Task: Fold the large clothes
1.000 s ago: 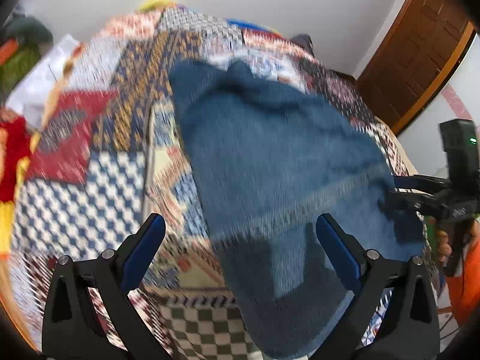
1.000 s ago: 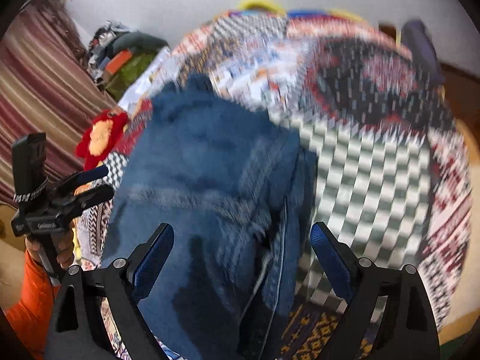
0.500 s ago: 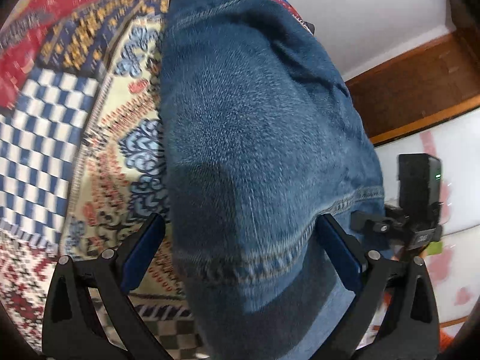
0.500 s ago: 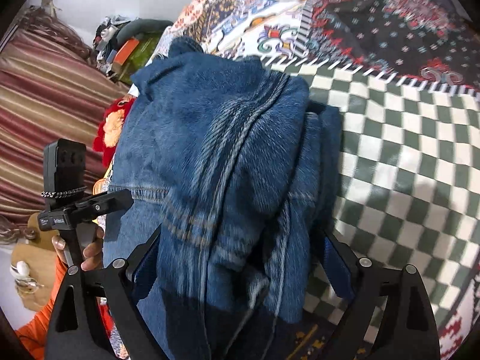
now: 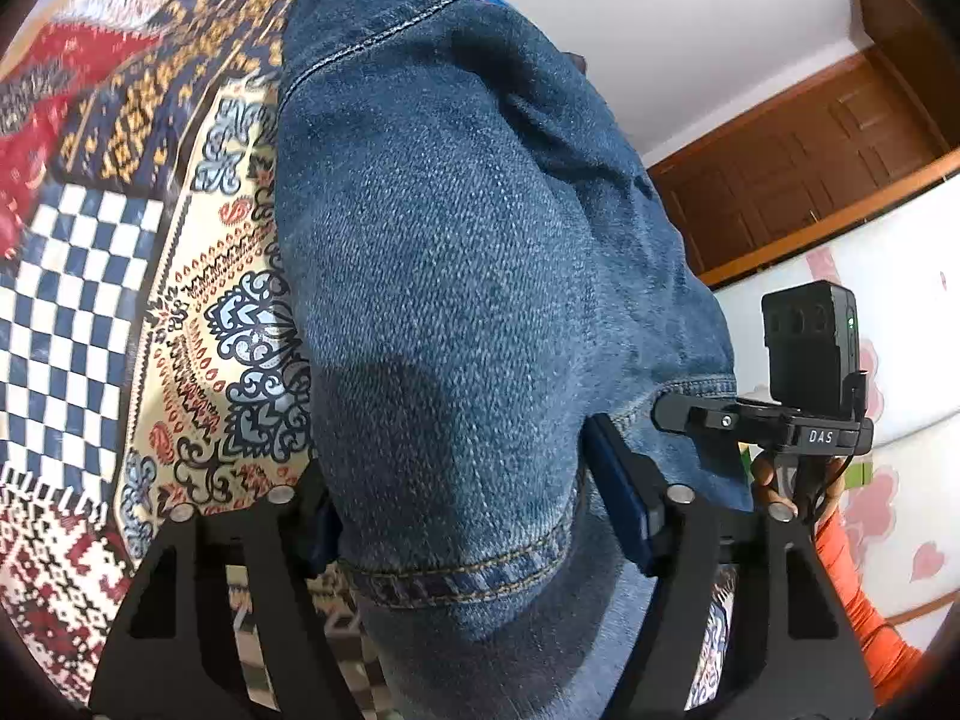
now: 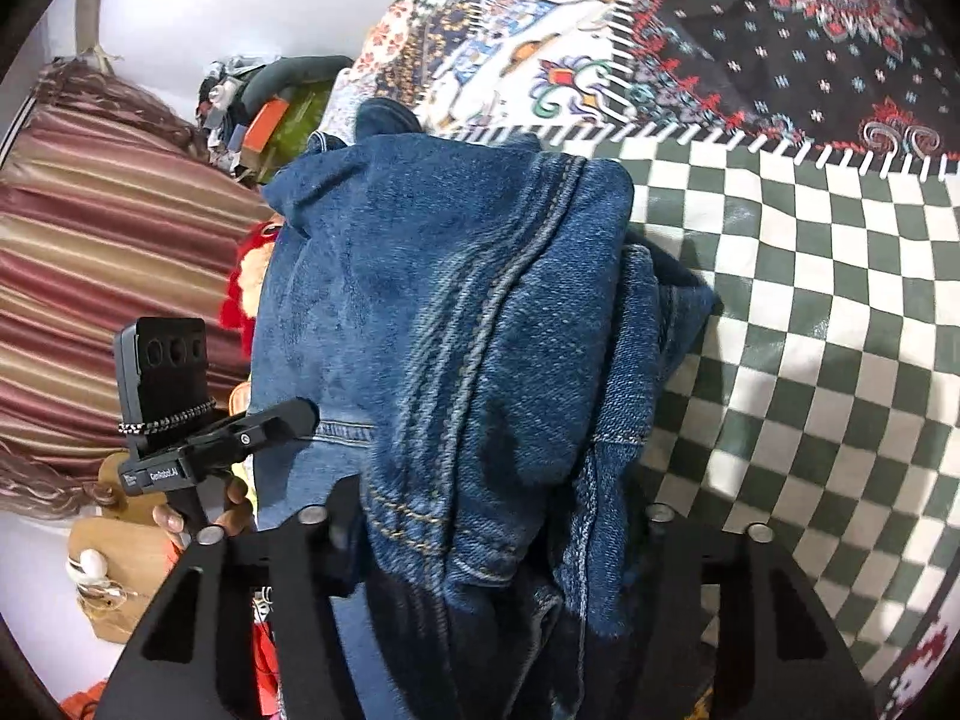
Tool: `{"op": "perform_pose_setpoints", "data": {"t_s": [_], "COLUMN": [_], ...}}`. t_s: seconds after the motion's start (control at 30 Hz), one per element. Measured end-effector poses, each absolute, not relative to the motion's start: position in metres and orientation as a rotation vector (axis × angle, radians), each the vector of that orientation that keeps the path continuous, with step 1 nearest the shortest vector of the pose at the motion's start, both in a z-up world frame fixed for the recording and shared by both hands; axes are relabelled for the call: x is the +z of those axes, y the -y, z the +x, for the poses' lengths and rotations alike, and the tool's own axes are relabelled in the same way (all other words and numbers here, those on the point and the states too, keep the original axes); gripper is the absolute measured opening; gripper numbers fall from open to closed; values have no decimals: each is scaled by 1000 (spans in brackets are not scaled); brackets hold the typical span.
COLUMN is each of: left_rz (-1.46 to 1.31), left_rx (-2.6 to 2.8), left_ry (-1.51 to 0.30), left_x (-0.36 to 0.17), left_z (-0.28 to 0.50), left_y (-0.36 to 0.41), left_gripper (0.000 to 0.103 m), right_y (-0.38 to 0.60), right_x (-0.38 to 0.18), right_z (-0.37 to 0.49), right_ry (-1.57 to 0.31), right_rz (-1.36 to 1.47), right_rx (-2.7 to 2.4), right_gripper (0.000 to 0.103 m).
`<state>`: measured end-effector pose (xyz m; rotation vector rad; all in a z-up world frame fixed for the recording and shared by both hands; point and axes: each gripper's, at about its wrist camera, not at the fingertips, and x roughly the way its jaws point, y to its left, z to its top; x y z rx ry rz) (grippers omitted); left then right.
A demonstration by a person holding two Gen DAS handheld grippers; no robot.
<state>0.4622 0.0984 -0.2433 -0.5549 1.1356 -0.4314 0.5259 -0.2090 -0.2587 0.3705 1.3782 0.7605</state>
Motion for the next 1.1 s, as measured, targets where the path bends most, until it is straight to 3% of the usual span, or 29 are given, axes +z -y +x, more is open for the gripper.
{"op": "perform_pose_setpoints", "data": {"t_s": [0.2, 0.63, 0.83, 1.1], "left_rz": [-458, -458, -477, -552], "left_rx": [-412, -324, -247, -157], "left_ry": [-1035, -827, -802, -866], "left_x": [-194, -102, -104, -147], "left_z": [435, 361, 325, 298], "left_y": [-98, -188, -234, -290], "left_gripper": [61, 60, 60, 60], "right_y": [200, 130, 78, 2], "right_x": [-213, -101, -91, -130], "right_z": [502, 445, 423, 410], "right_ry": [-1310, -1113, -1117, -1218], "right_rz": [320, 244, 229, 210], "right_rx": [766, 855, 912, 956], "right_gripper": [40, 38, 38, 38]}}
